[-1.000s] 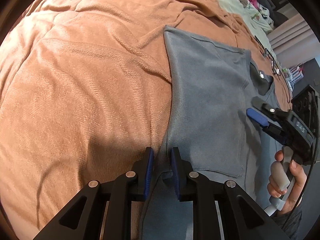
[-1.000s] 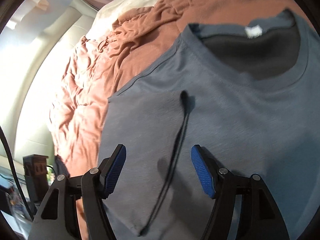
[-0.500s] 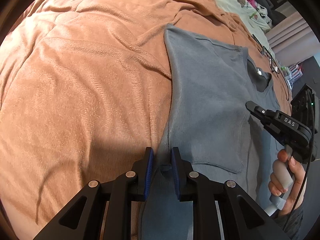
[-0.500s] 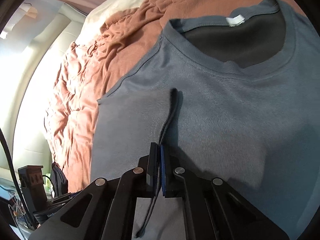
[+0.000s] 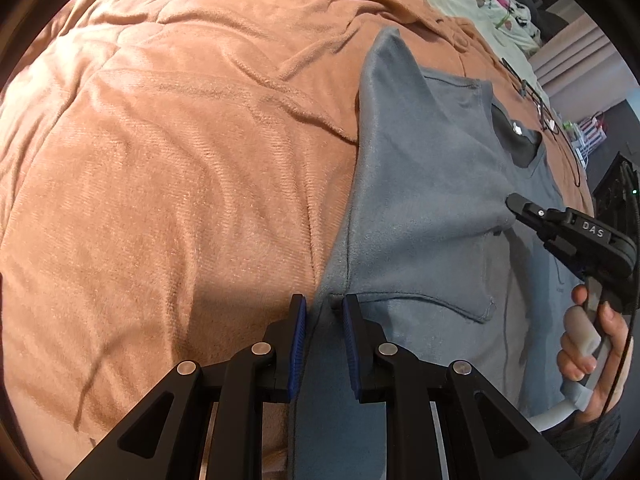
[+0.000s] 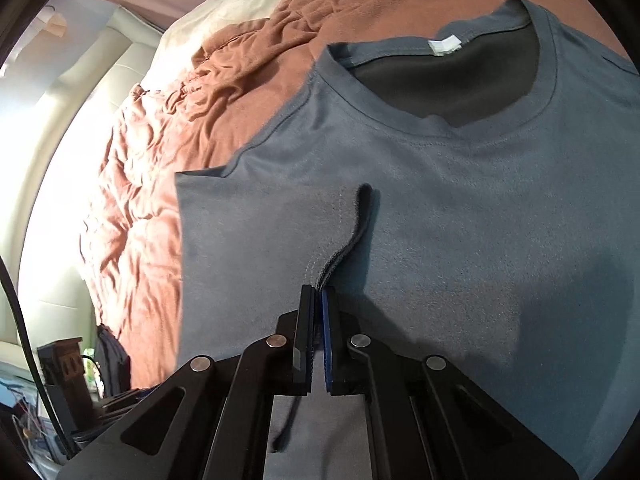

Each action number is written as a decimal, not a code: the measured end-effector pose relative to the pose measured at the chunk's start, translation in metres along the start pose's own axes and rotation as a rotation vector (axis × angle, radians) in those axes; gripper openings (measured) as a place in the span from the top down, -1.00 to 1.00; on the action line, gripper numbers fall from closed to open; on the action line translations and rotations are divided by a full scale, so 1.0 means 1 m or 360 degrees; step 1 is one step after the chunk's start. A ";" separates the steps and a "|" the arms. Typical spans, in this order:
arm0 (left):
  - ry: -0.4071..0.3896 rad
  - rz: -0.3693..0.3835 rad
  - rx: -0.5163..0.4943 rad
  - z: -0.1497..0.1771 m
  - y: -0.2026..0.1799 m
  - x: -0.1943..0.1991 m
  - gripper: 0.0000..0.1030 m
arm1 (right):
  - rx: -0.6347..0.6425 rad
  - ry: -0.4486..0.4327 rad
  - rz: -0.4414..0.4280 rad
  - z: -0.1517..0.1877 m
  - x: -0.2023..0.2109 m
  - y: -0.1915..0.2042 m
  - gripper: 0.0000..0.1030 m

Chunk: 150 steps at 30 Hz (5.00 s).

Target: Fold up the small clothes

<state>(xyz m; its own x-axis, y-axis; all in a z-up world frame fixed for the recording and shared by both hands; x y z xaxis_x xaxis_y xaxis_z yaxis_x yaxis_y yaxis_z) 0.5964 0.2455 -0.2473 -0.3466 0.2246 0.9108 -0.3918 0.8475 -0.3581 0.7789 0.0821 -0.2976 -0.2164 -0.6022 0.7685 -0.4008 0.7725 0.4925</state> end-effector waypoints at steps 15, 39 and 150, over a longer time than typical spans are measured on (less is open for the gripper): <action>-0.0072 0.0042 -0.0004 0.009 -0.003 0.032 0.61 | -0.0054 -0.0005 -0.0234 0.053 0.025 0.015 -0.46; -0.0170 0.0112 0.0091 0.044 0.037 0.072 0.61 | -0.0053 0.0120 -0.0060 0.074 0.005 0.045 0.96; -0.0513 0.0310 -0.0566 0.290 -0.359 0.142 -0.99 | -0.0339 -0.0880 0.0159 0.323 0.460 -0.200 -0.80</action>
<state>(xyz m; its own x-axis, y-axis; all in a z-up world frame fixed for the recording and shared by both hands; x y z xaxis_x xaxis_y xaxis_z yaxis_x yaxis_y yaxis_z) 0.4407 -0.1662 -0.0496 -0.6513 0.2826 0.7042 0.0006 0.9283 -0.3719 0.4718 -0.4146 -0.1750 -0.6980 -0.4959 0.5166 -0.1797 0.8197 0.5439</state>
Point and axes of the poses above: each gripper's, at about its wrist camera, not at the fingertips, and x roughly against the way its jaws point, y to its left, z to its underside, the point moved 9 cm from there along -x, roughly the way its jaws point, and after that the axes turned 5 degrees about x, right-handed, at the moved point
